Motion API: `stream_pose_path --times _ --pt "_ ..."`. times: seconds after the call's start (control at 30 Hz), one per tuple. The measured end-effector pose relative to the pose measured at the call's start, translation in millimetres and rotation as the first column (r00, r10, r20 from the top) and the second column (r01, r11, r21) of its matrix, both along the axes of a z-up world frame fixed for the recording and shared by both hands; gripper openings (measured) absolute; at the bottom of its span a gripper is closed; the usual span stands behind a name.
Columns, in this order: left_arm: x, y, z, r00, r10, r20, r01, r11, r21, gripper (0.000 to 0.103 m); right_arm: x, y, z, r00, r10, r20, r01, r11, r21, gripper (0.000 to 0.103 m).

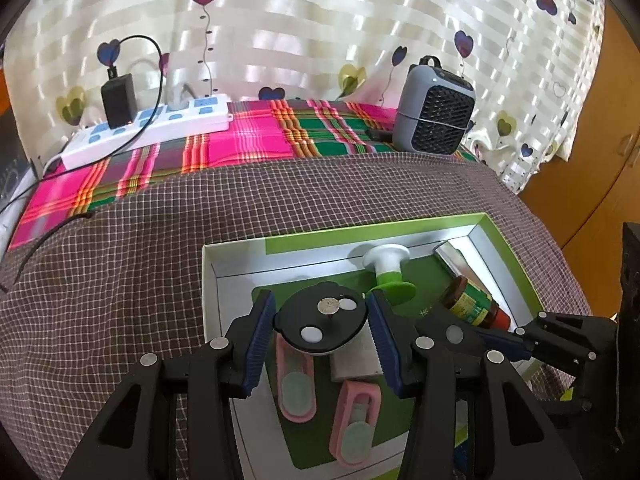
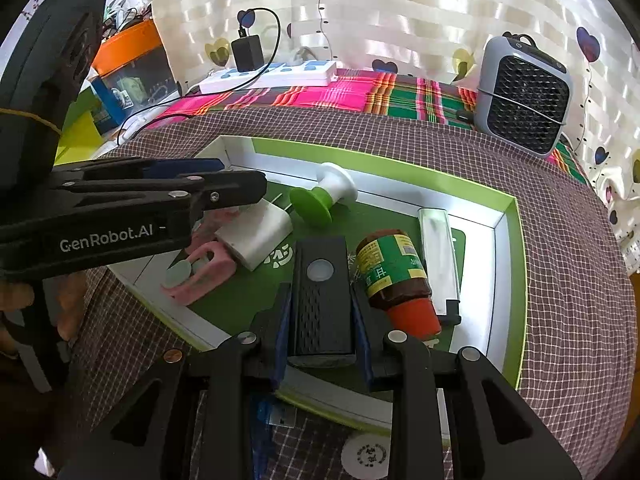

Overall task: Organize rigid objects
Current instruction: 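Carry the black disc over the box with the left tool while the right tool carries the black device, then lower and release the black disc from the left tool while the right tool releases the black device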

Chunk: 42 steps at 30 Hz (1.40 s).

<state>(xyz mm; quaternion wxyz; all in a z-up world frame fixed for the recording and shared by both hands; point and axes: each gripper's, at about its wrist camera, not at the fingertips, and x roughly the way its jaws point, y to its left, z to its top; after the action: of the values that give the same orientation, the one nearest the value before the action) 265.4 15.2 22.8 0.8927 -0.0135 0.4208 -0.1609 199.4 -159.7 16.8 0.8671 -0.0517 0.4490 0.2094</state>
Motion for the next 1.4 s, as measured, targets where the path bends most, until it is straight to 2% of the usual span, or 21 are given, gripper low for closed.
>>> stream_pose_path --times 0.67,1.13,1.23,1.3,1.4 --pt "7.8 1.2 -5.1 1.000 0.000 -0.026 -0.001 1.000 -0.025 0.047 5.8 1.6 -2.6 1.000 -0.002 -0.006 0.001 1.000 -0.014 0.029" --pt "7.3 -1.4 -7.0 0.999 -0.013 -0.036 0.013 1.000 -0.015 0.047 4.2 2.1 -1.2 1.000 -0.006 0.008 0.007 1.000 -0.017 0.029" --pt "6.0 -0.3 -6.2 0.999 -0.011 -0.037 0.010 1.000 -0.017 0.047 3.2 1.4 -0.8 1.000 -0.011 0.007 0.011 1.000 -0.008 0.033" --pt "3.4 -1.4 -4.5 0.999 -0.013 -0.030 0.013 1.000 -0.010 0.047 2.3 1.2 -0.1 1.000 -0.014 0.012 0.014 1.000 -0.009 0.040" --pt "-2.4 -3.2 -1.7 0.999 -0.022 -0.025 0.022 1.000 -0.007 0.047 0.3 0.6 1.6 1.000 -0.016 0.019 0.016 1.000 -0.005 0.041"
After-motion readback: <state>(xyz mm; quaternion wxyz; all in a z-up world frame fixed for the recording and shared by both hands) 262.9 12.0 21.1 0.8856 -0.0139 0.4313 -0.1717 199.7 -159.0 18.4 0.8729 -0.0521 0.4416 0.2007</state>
